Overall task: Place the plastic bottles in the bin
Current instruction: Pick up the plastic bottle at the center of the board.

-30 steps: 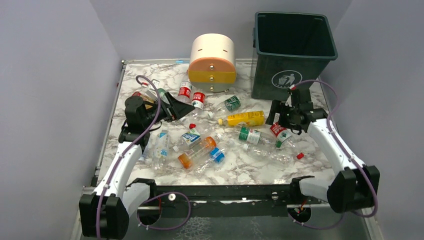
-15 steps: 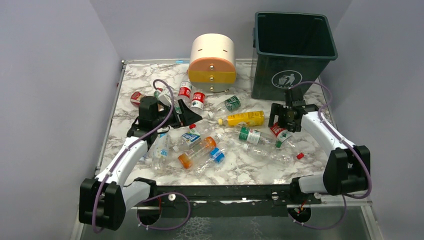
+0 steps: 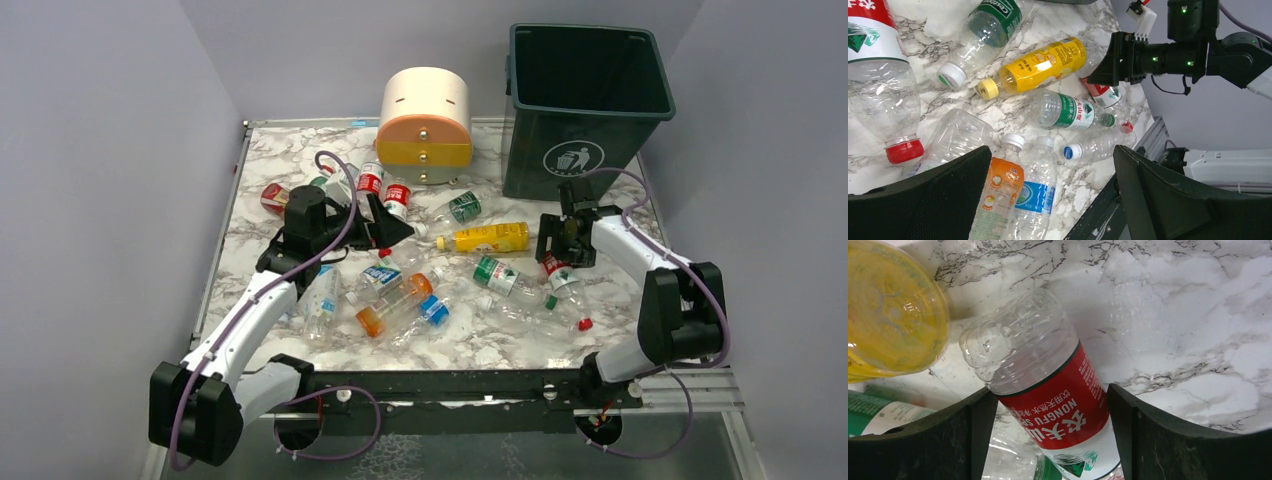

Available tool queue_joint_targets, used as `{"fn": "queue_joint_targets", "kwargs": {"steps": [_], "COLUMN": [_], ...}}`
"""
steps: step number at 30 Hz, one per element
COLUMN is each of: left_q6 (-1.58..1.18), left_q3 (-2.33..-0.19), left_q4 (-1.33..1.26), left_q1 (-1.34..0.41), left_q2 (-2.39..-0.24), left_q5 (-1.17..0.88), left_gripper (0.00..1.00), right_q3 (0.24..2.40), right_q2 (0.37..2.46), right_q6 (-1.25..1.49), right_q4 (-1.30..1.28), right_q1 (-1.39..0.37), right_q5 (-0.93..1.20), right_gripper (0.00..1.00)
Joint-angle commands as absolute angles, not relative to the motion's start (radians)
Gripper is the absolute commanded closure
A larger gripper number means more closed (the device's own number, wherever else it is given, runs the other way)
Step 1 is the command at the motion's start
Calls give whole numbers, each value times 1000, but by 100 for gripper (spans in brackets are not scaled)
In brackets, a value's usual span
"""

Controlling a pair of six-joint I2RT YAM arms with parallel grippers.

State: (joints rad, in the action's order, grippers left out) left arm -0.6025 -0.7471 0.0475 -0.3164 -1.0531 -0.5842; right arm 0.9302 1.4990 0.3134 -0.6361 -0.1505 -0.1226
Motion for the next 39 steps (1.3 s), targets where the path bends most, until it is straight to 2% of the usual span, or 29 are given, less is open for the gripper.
{"fn": "queue_joint_targets", "kwargs": {"steps": [1, 7, 10, 12, 19, 27, 39], "left_q6": [-597, -589, -598, -604, -636, -709, -733], "left_q3": [-759, -739, -722, -723, -715, -581, -484], "left_q4": [11, -29, -41, -43, -43, -43, -39], "left_q1": [-326, -334, -336, -336, -339, -345, -348], "left_q2": [-1024, -1029, -1030, -1034, -994, -883, -801], "left_q5": [-549, -544, -512, -501, -474, -488, -480], "left_gripper": [1, 1, 1, 1, 1, 1, 1], "right_q3": [948, 970, 975, 970, 973, 1023, 1214], "right_q2": [1528, 1539, 1534, 1518, 1444, 1374, 1252], "right_q6": [321, 320, 320, 319, 324, 320, 303], "right_q4": [-605, -600, -601, -600, -620, -668, -812], "right_q1": [-156, -156, -156, -156, -156, -155, -156], "right_q5": [-153, -169, -171, -175, -190, -143, -50], "right_gripper": [21, 33, 52, 56, 58, 58, 59]}}
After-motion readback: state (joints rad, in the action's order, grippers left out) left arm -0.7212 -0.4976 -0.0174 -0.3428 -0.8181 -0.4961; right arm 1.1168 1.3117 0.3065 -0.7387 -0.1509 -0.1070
